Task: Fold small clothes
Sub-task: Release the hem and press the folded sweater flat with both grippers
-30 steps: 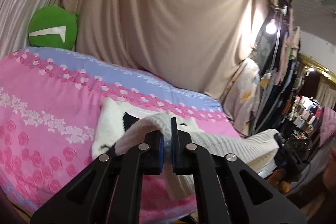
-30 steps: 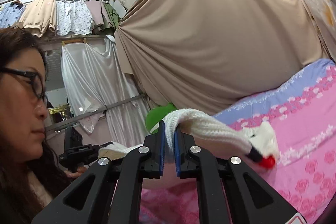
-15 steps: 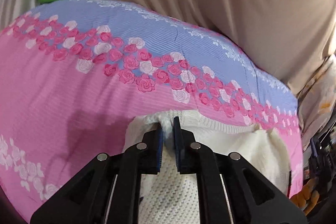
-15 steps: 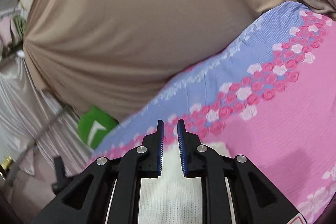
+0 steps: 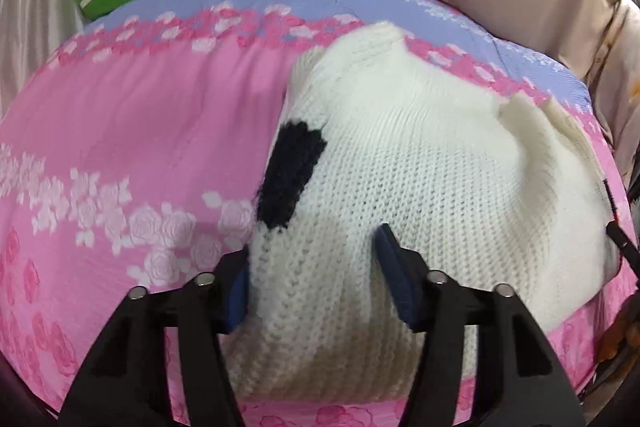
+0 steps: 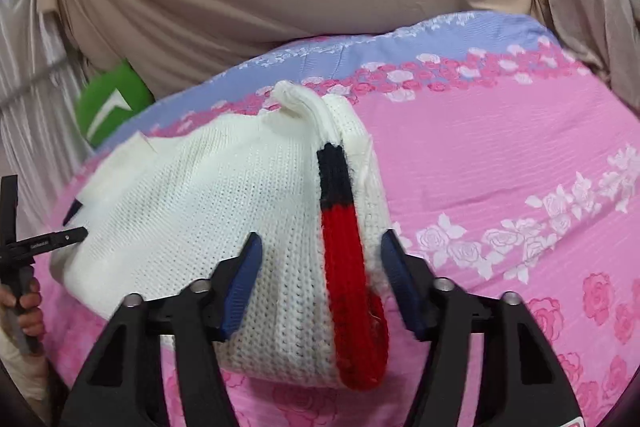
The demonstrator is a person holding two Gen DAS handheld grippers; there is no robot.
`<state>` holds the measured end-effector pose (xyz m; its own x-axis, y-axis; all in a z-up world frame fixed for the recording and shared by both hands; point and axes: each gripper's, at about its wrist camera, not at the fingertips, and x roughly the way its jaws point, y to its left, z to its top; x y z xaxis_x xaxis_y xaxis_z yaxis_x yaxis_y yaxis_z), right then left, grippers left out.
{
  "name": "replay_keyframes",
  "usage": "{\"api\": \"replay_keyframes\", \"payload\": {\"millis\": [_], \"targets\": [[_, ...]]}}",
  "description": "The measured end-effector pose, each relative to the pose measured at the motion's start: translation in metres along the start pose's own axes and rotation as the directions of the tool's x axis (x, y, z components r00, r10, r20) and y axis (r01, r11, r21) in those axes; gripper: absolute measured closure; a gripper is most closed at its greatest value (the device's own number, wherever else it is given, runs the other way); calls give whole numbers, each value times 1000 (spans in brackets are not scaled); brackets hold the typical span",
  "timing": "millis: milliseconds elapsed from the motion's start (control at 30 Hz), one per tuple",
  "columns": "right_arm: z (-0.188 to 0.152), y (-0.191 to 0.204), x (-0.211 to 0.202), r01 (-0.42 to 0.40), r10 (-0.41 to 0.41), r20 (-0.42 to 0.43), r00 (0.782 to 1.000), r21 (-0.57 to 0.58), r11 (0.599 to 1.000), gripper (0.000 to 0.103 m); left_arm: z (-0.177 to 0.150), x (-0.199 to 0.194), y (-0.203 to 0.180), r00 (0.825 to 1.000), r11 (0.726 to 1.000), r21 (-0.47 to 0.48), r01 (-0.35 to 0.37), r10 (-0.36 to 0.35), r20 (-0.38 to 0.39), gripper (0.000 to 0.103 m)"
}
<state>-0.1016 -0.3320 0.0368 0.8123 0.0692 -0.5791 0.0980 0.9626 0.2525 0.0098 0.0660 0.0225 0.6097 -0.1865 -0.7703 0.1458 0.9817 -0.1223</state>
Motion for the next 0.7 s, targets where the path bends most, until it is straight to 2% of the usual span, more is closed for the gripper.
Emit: {"api": "replay_keyframes", "payload": {"millis": [33,67,100,167,233,267,333,367,400,433,467,500,533,567,600,633,700], "targets": [[3,-3,-7,-41,41,12,999,30,999,95,0,-5,2,1000,1000,-4,-10,10,10,72],[7,-9,-21,-108,104,55,993,80,991,96,2,-13,5,1000,1000,-14,-12,13,18,88],[9,-12,-34,-143,133,89,987,108,984,96,3,-20,10,1000,1000,-30,-5,6,23,88],[8,-19,-53,-136,118,126,985,142,981,96,2,-31,19,998,998,-36,-45,46,34,92],[-2,-30,-45,-74,63,69,996,172,982,96,-4,-22,27,996,995,-36,-91,91,8,92],[-11,-41,-28,-27,28,-1,1000,202,979,96,-9,-12,32,996,996,-44,-83,82,-22,92],[-24,-56,-5,-10,39,-106,994,255,967,95,-12,-12,33,996,995,-44,-95,95,1,90],[-22,-57,-11,-14,37,-80,996,263,965,92,-10,-20,29,995,994,-38,-99,99,14,90],[-16,-53,-23,-3,13,-38,999,244,970,85,-7,-29,26,996,996,-40,-84,86,30,90],[-8,-48,-35,21,-25,14,1000,215,976,84,-3,-36,23,997,997,-39,-65,66,47,90],[2,-42,-43,31,-41,52,998,183,983,81,3,-48,16,996,999,-24,-40,42,79,89],[13,-36,-48,16,-28,75,997,155,988,72,9,-53,10,994,1000,-7,-29,30,101,86],[24,-30,-48,-9,-3,95,996,129,992,66,17,-58,4,992,1000,11,-16,15,127,70],[33,-25,-47,-21,9,108,994,107,994,55,26,-60,-3,988,1000,23,-3,-1,154,48],[42,-18,-41,-22,12,114,993,81,996,50,36,-57,-10,985,999,33,5,-11,172,36],[50,-11,-32,-12,7,113,994,50,999,49,45,-51,-16,984,999,45,9,-17,178,23],[64,4,-7,3,-1,79,997,-25,1000,42,65,-26,-31,988,997,82,0,-12,157,22]]}}
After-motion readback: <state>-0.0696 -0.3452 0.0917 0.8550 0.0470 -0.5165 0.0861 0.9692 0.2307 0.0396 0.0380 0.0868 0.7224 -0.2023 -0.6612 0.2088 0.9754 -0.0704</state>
